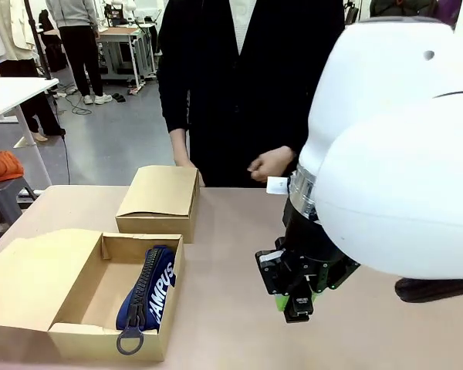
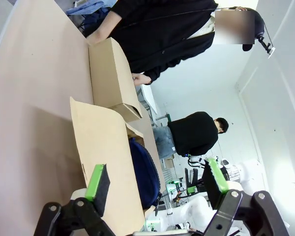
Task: Place items inside the box.
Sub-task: Pick up a Pencil pouch or Stapler and place it inside the Mailer Box closest to the robot.
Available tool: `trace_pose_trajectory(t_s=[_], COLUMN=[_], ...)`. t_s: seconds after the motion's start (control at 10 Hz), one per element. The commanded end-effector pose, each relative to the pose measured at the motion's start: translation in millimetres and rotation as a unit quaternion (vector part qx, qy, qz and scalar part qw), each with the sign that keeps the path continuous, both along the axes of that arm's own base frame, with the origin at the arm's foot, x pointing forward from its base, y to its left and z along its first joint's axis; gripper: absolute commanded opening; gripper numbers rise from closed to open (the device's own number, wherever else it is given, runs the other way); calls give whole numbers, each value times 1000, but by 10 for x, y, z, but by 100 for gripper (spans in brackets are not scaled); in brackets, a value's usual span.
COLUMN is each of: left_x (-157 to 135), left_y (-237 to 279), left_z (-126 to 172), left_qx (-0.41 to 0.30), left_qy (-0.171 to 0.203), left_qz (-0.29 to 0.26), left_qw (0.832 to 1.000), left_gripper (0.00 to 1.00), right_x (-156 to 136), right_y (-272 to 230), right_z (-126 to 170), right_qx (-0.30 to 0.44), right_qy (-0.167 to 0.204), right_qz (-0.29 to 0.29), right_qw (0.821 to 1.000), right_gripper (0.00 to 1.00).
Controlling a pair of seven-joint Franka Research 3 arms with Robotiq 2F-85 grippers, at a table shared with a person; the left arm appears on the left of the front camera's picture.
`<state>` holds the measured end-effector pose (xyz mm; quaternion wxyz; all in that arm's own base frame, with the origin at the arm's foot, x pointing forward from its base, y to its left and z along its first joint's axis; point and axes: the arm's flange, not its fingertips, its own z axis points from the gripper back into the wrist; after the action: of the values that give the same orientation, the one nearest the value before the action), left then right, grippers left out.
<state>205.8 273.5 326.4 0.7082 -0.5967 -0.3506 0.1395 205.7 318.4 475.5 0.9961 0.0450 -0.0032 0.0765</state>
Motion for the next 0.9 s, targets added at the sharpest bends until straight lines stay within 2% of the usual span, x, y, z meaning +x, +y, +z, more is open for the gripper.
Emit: trace_pose_trajectory(t_s=[0.0, 0.1, 0.2, 0.4, 0.5, 0.8], left_x=[3, 3, 3, 3, 3, 3], left_y=[-39, -39, -39, -39, -39, -39], left_z=[10, 10, 10, 10, 10, 10], left_qx=[-2, -2, -2, -2, -2, -2], left_qy=[-16, -16, -16, -16, -16, -16], left_qz=[5, 5, 5, 5, 5, 5], left_qw=[1000, 1000, 1000, 1000, 1000, 1000], left_gripper=[96, 96, 96, 96, 96, 96], right_x=[185, 239, 332, 565, 716, 982], right_y=[367, 692, 1036, 1764, 2187, 3058], right_z=[145, 282, 387, 507, 456, 90], right_qx=[-9, 6, 20, 30, 23, 0], right_qy=[12, -14, -25, -6, 12, 33], right_qz=[-19, -6, 10, 40, 65, 64], right_qw=[1000, 1000, 999, 999, 998, 997], right_gripper=[37, 37, 37, 37, 37, 37])
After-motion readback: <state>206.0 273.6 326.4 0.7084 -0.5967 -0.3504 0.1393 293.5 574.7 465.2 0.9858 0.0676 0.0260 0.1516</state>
